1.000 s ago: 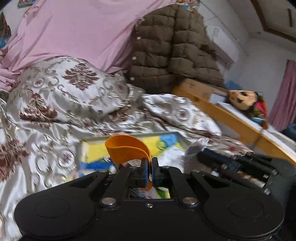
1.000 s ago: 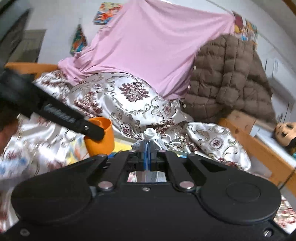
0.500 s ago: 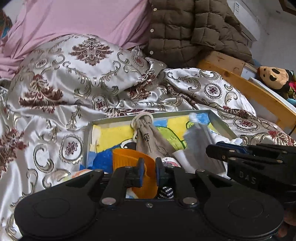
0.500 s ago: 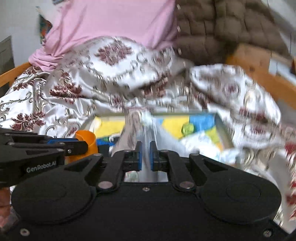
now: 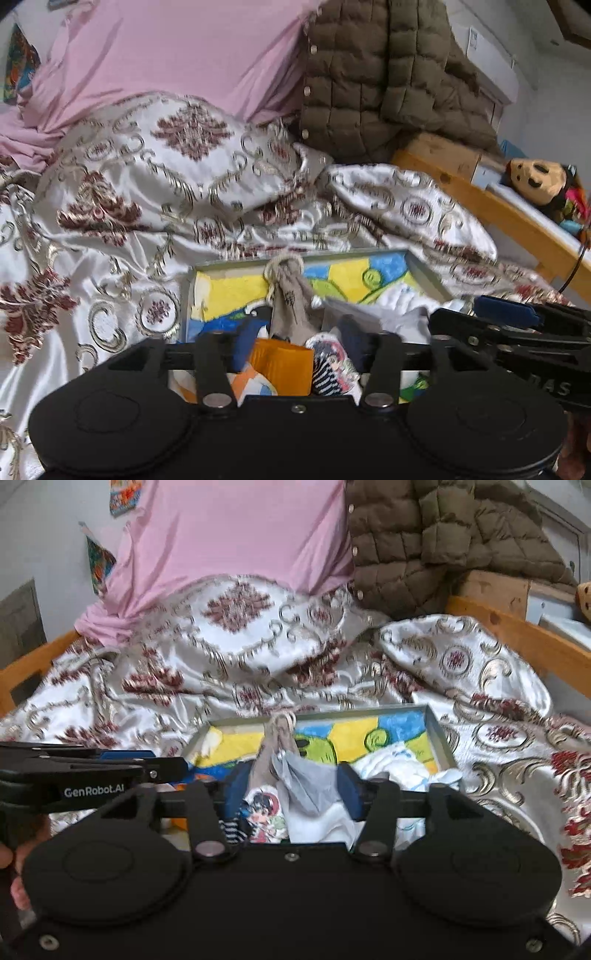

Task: Organize soft objects
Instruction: 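Lower the orange strap into the tray and open the left tool while the right tool releases the mask, then raise both open tools away from the tray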

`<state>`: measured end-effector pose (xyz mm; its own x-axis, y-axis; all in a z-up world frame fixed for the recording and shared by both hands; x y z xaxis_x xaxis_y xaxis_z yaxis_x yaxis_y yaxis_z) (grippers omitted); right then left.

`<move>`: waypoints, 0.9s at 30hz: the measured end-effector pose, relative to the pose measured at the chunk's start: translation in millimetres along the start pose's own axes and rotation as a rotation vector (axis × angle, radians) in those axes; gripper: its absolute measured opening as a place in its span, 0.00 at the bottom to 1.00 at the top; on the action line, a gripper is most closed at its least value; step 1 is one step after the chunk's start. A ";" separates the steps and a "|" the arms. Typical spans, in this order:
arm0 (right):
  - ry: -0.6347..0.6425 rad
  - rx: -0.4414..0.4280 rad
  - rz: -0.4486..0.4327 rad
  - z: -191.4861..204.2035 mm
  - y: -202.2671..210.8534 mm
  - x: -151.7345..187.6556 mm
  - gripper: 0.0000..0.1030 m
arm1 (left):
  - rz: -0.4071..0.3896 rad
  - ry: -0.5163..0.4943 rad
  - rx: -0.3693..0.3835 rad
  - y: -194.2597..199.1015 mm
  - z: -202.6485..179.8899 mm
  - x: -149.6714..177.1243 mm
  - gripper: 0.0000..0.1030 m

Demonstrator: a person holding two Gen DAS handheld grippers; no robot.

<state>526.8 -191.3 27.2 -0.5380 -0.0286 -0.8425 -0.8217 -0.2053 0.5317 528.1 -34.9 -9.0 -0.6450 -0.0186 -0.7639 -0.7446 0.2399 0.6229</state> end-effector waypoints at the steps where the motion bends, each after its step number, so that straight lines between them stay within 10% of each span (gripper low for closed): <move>1: -0.003 -0.006 -0.016 -1.6 11.0 -2.0 0.55 | -0.016 0.004 -0.001 8.4 -0.9 -1.6 0.68; 10: -0.044 -0.031 -0.170 -15.5 112.2 2.6 0.97 | -0.162 0.011 -0.022 99.9 -6.5 5.8 0.97; 27: -0.012 -0.016 -0.296 7.7 242.7 70.9 0.99 | -0.262 0.028 -0.137 232.9 -12.1 98.3 0.99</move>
<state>287.8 -235.7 97.2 -0.2778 0.0459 -0.9595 -0.9400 -0.2189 0.2617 289.2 7.4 63.0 -0.4306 -0.0902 -0.8980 -0.9015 0.0904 0.4232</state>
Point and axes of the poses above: each gripper's, at about its wrist camera, not at the fingertips, and y roughly against the way its jaws point, z to its left, x to its underside, the point moved 9 cm from there along -y, roughly the way its jaws point, and after that the axes turned 8 degrees about z, right-handed, at the moved point
